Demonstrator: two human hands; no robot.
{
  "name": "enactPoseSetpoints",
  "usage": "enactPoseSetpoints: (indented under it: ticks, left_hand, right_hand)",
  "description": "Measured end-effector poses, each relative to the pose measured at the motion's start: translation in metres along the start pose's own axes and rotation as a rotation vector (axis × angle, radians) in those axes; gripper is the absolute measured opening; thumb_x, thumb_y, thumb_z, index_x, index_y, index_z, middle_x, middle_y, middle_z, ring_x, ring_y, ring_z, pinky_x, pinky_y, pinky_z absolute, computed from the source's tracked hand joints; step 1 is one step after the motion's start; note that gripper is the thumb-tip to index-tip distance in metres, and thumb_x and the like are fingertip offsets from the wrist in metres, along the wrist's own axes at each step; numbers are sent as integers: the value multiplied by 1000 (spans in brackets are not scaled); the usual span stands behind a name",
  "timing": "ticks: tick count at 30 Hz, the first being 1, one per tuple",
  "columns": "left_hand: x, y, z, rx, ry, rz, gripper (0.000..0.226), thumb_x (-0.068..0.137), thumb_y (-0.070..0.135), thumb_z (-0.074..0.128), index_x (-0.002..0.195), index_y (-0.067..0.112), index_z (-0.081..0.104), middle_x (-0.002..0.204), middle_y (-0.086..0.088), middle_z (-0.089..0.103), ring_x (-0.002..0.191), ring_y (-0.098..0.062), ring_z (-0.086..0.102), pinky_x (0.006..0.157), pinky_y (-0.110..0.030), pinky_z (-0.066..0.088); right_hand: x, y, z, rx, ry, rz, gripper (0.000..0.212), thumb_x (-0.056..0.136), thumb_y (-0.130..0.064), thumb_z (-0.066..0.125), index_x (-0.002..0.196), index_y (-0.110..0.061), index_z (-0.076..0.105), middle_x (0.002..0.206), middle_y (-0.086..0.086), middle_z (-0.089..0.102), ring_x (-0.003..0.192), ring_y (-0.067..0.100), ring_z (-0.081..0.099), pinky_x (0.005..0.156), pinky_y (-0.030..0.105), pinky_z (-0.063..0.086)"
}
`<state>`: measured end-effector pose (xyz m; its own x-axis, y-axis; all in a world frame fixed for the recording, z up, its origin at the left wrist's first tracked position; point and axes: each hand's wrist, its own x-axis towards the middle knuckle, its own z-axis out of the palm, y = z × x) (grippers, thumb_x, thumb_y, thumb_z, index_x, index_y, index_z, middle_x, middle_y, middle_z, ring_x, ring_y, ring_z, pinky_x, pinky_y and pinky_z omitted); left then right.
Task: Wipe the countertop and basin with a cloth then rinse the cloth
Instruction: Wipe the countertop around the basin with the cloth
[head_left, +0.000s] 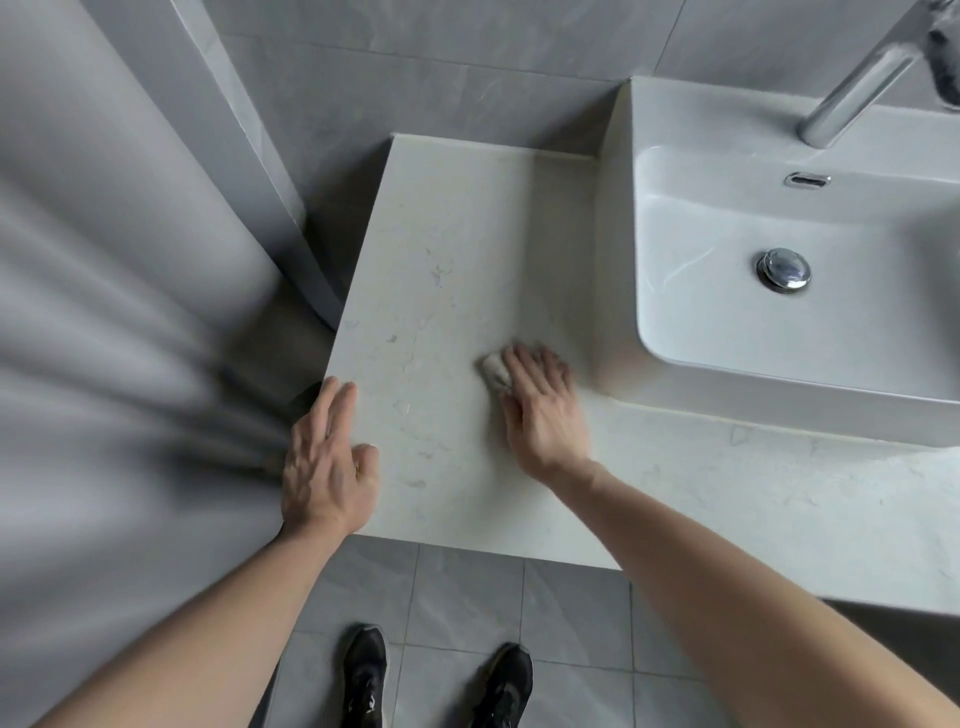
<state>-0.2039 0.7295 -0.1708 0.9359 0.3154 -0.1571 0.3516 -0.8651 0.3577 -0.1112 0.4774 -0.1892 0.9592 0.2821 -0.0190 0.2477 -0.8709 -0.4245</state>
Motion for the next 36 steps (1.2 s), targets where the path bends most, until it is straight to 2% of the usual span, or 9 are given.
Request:
enactPoseSetpoints:
  ticks: [4,10,14,18,22,25,27,31,36]
  left_hand:
    - [0,-2,0,5,-16,8,73,88,29,39,160,29,25,171,13,9,146,-27,31,106,-53,44]
    - [1,-6,-1,-14,-38,34,75,86,31,32,161,26,26,172,11,8,145,-25,31,108,-51,44]
    - [2,-9,-1,-47,-37,31,76,85,32,31,160,26,27,172,11,9,145,-26,31,108,-50,44]
    - [3,-13,-1,-84,-22,50,76,85,33,31,160,28,27,172,12,9,145,-26,32,106,-49,44]
    - [2,-22,-2,-185,-5,84,76,85,32,29,161,29,28,171,16,11,146,-22,31,105,-46,44]
    - [8,-33,0,-379,14,110,76,85,29,35,161,21,31,171,9,19,149,-16,30,117,-30,30]
    - [14,-35,-3,-597,9,15,76,84,26,40,160,14,34,169,1,26,151,-11,29,120,-15,19]
    - [27,-43,-9,-977,-17,-289,69,78,25,44,145,12,58,149,-4,57,139,-16,52,120,-34,37]
    - [40,-57,-7,-1066,-62,-290,54,85,15,44,133,11,68,135,0,68,131,-13,60,117,-43,43]
  right_hand:
    - [-58,-35,14,25,-124,-229,56,111,-40,34,164,-23,26,171,-4,20,161,19,6,131,42,6]
    - [-130,-55,24,79,-177,-293,54,111,-32,39,163,-23,29,171,-8,20,161,13,5,131,40,9]
    - [-104,-51,13,222,-132,-191,52,109,-22,48,160,-23,38,169,-6,27,159,10,17,130,36,16]
    - [-31,-46,-3,230,75,15,45,110,-28,44,155,-19,47,163,3,42,153,22,35,128,35,25]
    - [28,-48,10,157,69,115,45,110,-31,40,152,-16,49,161,10,45,151,35,36,127,44,23]
    - [32,-67,33,27,41,26,50,109,-33,38,157,-19,43,165,3,39,155,35,29,127,48,17]
    - [16,-83,45,6,-10,-98,52,109,-30,42,160,-22,37,167,-1,34,157,28,24,129,46,14]
    - [-40,-109,52,52,-115,-245,59,106,-26,49,162,-25,32,170,-6,27,160,19,14,131,42,9]
    - [-110,-124,48,75,-223,-322,53,113,-34,34,164,-28,24,171,-11,16,160,11,2,131,37,2]
